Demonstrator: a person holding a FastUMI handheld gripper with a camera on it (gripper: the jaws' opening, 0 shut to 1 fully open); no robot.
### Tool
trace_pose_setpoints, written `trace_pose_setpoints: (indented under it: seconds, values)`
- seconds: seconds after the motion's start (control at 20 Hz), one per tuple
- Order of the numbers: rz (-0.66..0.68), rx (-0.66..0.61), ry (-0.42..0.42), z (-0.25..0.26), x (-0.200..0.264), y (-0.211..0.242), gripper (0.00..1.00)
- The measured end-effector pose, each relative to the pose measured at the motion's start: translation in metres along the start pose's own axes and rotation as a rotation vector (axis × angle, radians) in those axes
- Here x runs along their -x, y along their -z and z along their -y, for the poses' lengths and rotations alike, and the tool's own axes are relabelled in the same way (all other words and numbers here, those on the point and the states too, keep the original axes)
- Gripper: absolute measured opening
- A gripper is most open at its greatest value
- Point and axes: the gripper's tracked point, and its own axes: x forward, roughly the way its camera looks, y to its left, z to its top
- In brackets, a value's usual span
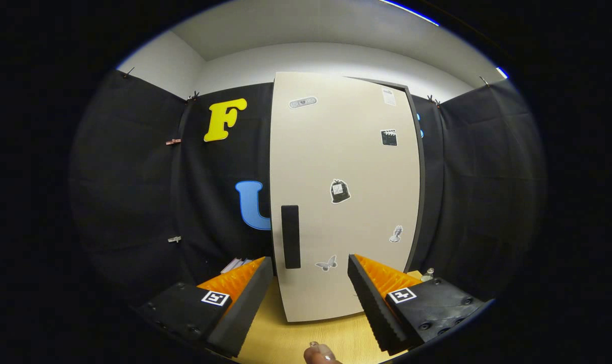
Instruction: Open the shoe cabinet door, grab the shoes and put them into the shoe cabinet, then close the shoe cabinet door.
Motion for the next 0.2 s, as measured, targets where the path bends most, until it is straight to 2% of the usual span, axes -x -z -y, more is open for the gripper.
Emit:
trace_pose_setpoints:
  seconds: [0.2]
  values:
    - [0.001,-0.002,0.006,0.0031,0.0014,0.0008,0.97]
